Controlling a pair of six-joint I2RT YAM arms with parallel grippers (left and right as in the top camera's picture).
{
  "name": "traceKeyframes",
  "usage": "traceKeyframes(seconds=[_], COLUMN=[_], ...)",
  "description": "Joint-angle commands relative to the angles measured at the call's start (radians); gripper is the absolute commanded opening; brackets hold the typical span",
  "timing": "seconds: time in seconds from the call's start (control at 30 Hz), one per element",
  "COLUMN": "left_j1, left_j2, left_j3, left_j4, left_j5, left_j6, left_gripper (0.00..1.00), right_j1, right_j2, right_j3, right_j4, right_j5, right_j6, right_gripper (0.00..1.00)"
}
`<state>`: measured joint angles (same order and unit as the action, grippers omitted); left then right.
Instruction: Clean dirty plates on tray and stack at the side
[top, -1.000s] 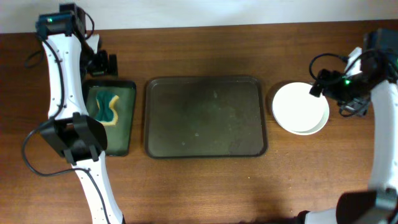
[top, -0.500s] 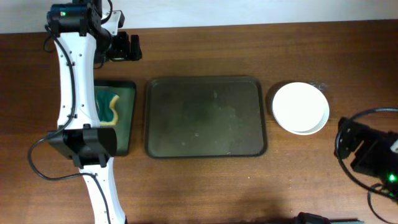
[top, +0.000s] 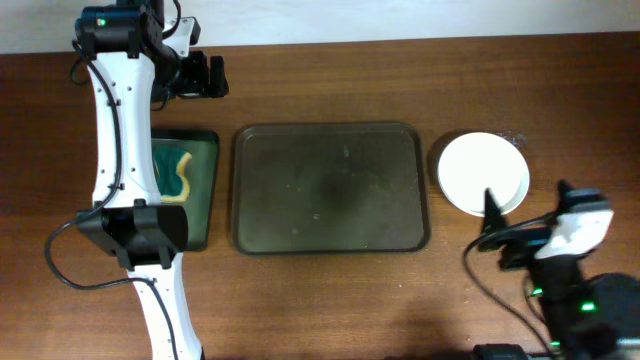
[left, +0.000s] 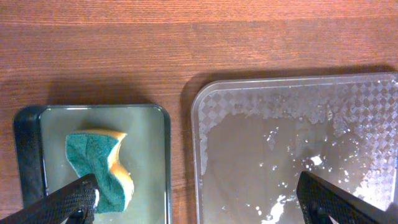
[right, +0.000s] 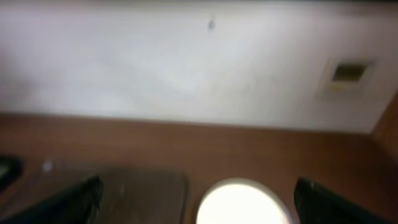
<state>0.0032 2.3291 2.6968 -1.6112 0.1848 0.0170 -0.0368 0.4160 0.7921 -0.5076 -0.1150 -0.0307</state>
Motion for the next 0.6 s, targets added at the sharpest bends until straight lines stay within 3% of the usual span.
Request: traceKeyframes(seconds=[0.0, 0.17, 0.37, 0.57], left_j1=[0.006, 0.006, 0.006, 0.006], left_j2=[-0.005, -0.005, -0.005, -0.005], left_j3=[0.009, 0.009, 0.009, 0.009], left_j4=[0.001, 0.001, 0.002, 0.002], left_j5=[0.010, 0.010, 0.010, 0.010], left_j6=[-0.005, -0.005, -0.005, -0.005], left_gripper=[0.99, 0.99, 0.99, 0.99], right_j1=[0.038, 0.065, 0.064, 0.063], right_j2=[-0.139, -0.330, -0.413, -0.413], right_j3=[-0.269, -0.596, -0.783, -0.787], right_j4=[0.183, 0.427, 0.627, 0.436], right_j5=[-0.032, -0.032, -0.031, 0.014], right_j6=[-0.014, -0.014, -0.014, -0.014], right_gripper=[0.98, 0.98, 0.99, 0.98])
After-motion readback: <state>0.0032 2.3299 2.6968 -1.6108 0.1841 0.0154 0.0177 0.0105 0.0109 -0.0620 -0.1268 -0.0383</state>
